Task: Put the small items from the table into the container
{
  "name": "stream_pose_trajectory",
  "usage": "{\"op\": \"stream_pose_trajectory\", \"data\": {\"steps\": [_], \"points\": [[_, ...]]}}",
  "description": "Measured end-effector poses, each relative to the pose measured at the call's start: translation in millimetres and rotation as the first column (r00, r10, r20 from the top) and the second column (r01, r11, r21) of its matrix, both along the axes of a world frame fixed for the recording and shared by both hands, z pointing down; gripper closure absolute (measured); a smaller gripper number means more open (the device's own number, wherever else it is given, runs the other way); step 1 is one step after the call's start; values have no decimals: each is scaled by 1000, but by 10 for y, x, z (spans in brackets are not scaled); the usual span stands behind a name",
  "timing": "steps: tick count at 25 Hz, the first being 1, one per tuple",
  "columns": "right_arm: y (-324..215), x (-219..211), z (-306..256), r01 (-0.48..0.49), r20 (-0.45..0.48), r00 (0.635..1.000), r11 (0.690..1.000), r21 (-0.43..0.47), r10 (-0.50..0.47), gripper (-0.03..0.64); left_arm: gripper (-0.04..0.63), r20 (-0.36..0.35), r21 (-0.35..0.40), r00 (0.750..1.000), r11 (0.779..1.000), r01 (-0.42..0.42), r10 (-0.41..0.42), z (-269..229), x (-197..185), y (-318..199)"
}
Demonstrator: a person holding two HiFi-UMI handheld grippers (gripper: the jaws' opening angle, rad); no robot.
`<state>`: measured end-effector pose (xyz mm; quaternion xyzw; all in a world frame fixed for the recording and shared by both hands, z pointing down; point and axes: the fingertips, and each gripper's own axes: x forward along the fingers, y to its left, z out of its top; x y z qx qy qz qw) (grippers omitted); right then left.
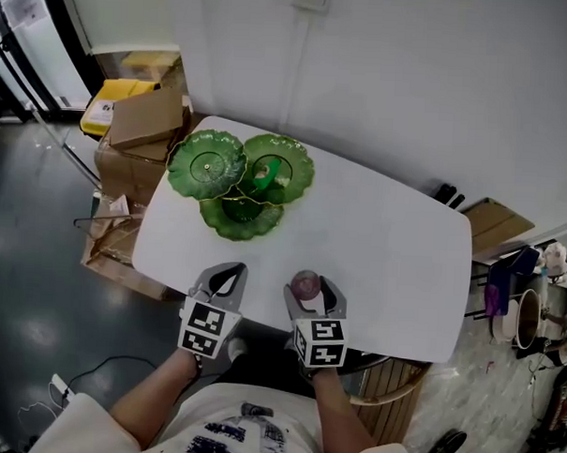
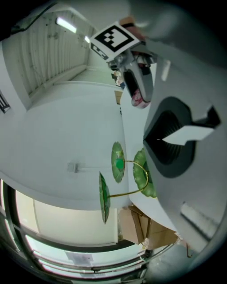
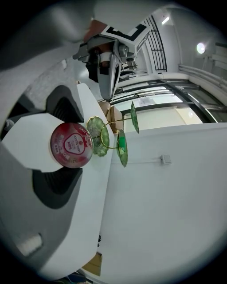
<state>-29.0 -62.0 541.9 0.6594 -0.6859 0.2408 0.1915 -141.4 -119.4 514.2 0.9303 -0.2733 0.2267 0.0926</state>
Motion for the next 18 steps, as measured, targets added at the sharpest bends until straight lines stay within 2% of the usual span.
{"op": "stream_pose_trajectory", "data": {"steps": [9,18], "points": [[-254,-448,-443,43,-12,999,996,80,-42,302,606,-23,27,998,998,59,-58,-222,-537,-100],[-539,-436,-688,84,-11,996,988,127,-83,302,606,-40,49,995,995,93,-91,-389,-519,-218]]}}
